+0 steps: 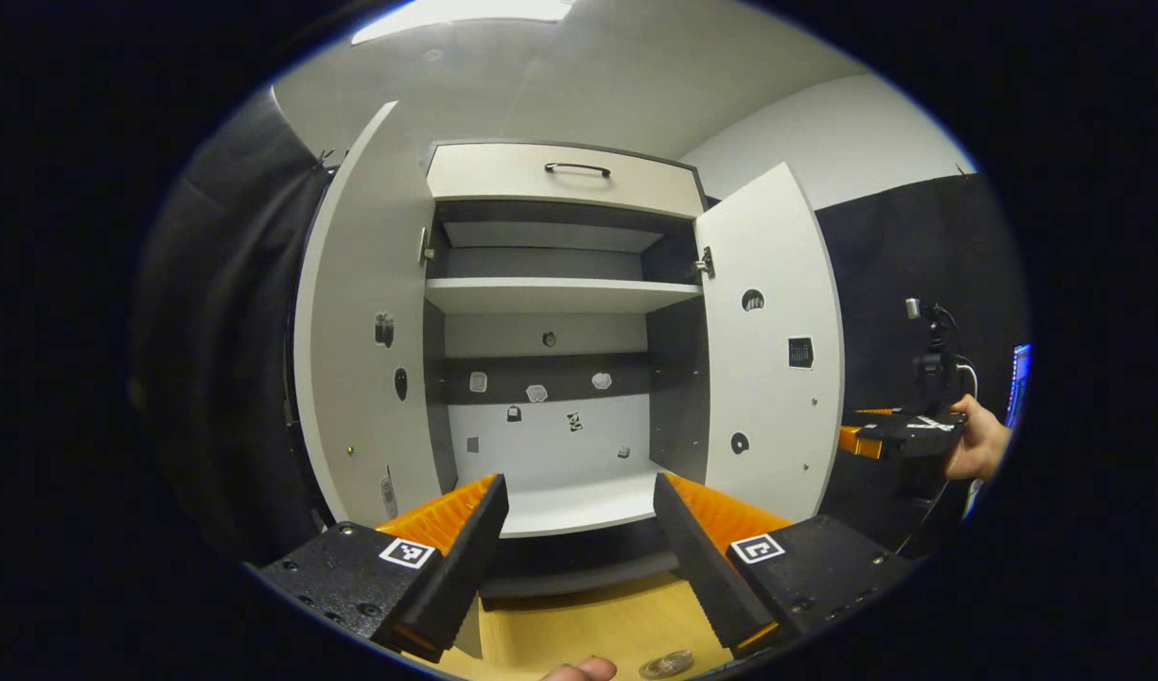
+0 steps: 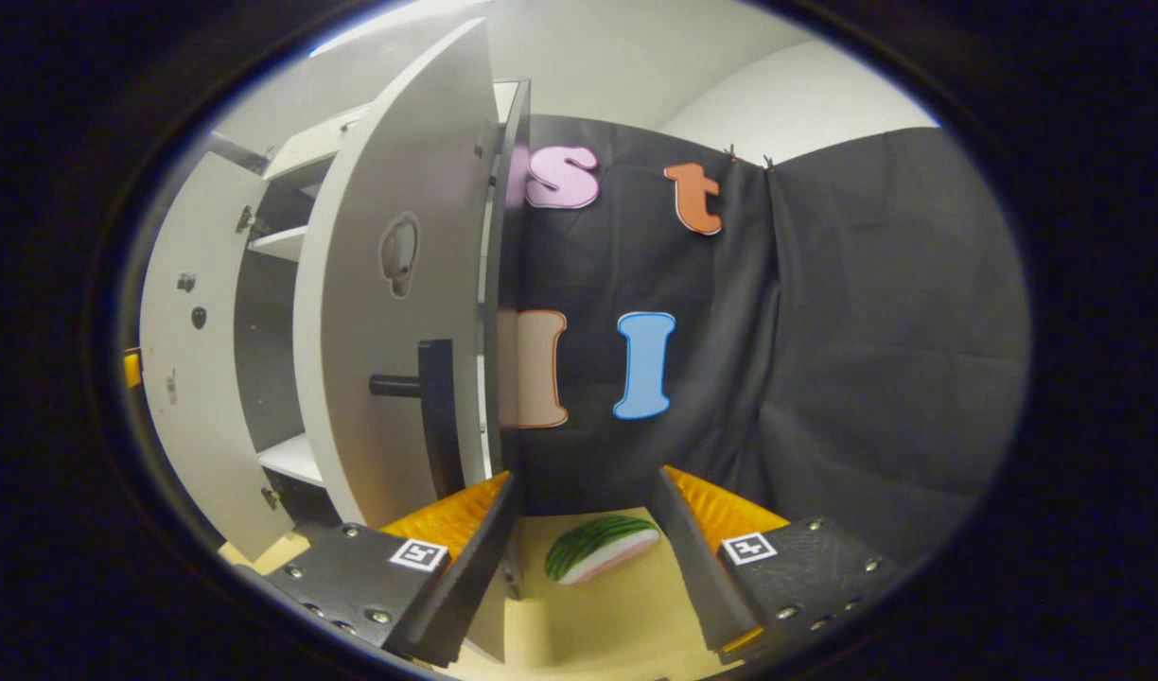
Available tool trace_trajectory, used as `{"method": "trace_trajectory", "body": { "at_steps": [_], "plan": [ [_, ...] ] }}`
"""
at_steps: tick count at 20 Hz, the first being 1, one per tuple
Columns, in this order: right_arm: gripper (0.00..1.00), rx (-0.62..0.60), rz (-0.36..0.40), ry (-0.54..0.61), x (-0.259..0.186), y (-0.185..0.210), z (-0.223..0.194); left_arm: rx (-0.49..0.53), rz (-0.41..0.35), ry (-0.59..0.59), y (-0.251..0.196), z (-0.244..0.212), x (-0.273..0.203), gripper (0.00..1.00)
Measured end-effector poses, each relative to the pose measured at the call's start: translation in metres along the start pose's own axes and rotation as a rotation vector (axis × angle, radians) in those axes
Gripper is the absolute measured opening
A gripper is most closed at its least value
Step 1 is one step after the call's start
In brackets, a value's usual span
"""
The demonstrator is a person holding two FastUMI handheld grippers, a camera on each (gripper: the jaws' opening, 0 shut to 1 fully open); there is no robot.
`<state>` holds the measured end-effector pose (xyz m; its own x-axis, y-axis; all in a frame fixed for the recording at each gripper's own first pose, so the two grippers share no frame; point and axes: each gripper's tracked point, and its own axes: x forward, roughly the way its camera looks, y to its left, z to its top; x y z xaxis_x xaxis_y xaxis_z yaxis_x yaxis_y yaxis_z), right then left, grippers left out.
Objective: Grasp the bottle in the cabinet with the left hand and place it on the coaster, then close the right door with the right hand and the left door with the left hand.
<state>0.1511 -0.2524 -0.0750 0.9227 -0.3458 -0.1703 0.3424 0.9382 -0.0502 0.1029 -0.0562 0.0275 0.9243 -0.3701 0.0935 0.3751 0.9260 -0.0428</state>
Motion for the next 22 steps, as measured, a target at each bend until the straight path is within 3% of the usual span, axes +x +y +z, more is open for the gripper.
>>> {"method": "trace_trajectory", "body": {
  "at_steps": [3, 6, 15, 22],
  "plan": [
    [0.90, 0.020, -0.019, 0.000, -0.001, -0.001, -0.003, -0.028, 0.006, 0.011, 0.009, 0.002, -0.002, 0.98],
    [0.87, 0.025, -0.013, -0.006, -0.003, 0.005, -0.001, -0.014, 0.029, 0.019, 0.021, 0.002, -0.004, 0.98],
    [0.90, 0.032, 0.122, -0.004, -0.009, 0.068, 0.000, -0.025, 0.082, 0.045, 0.034, -0.003, -0.005, 0.98],
    [0.90, 0.049, 0.159, -0.006, -0.007, 0.107, 0.001, -0.023, 0.131, 0.070, 0.062, -0.015, -0.013, 1.00]
  ]
}}
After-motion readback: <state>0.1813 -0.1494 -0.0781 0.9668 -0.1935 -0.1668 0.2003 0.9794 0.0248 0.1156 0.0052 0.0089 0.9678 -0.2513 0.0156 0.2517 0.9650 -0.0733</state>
